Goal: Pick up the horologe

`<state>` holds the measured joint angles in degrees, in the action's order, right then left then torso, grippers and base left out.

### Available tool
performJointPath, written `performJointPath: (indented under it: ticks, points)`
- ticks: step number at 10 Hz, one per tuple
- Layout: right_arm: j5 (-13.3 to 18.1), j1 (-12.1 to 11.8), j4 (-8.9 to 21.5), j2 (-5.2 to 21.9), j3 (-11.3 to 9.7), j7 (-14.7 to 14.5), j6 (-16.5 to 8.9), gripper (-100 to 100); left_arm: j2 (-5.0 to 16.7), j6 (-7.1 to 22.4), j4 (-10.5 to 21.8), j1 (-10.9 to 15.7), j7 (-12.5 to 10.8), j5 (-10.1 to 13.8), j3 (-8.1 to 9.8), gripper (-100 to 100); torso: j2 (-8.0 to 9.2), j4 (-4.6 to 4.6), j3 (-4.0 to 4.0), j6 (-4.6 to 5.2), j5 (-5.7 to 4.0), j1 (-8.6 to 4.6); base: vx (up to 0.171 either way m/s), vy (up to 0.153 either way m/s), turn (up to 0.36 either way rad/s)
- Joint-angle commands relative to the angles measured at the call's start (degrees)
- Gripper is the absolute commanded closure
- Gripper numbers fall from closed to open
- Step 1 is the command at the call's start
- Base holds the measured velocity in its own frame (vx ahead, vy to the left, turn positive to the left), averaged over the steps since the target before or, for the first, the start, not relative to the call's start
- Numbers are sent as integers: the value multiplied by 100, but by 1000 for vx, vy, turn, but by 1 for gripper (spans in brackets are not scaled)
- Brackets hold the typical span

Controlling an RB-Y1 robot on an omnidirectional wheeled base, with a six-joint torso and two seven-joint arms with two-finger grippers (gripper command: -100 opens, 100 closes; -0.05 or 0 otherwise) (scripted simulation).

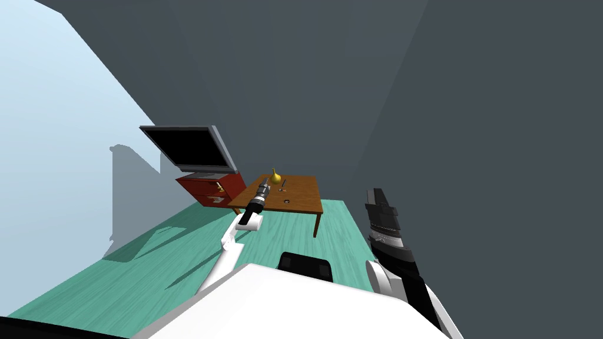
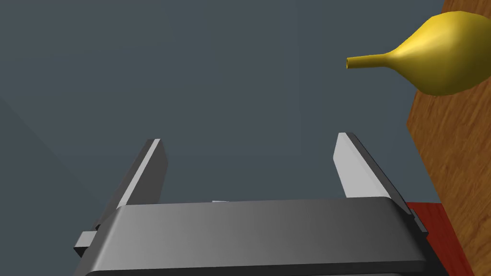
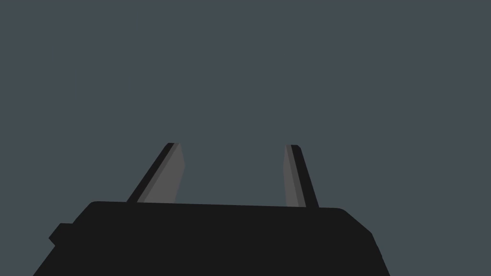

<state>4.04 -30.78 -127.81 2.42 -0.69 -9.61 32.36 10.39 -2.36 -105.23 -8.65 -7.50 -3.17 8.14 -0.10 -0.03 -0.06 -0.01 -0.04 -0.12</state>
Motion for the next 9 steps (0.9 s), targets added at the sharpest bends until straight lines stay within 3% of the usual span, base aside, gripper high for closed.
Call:
performJointPath:
  ticks: [1,6,9]
  points:
    - [0,0,0,0,0,0,0,0,73,286,286,251,-52,22,77,-100,0,0,0,0,0,0,28,-43,15]
    - [0,0,0,0,0,0,0,0,162,919,1045,648,-119,58,192,-100,-6,-1,-3,1,-1,-4,30,-44,10]
    - [0,0,0,0,0,0,0,0,240,1372,1641,1051,-181,102,300,-100,-5,-2,-4,0,0,0,37,-42,10]
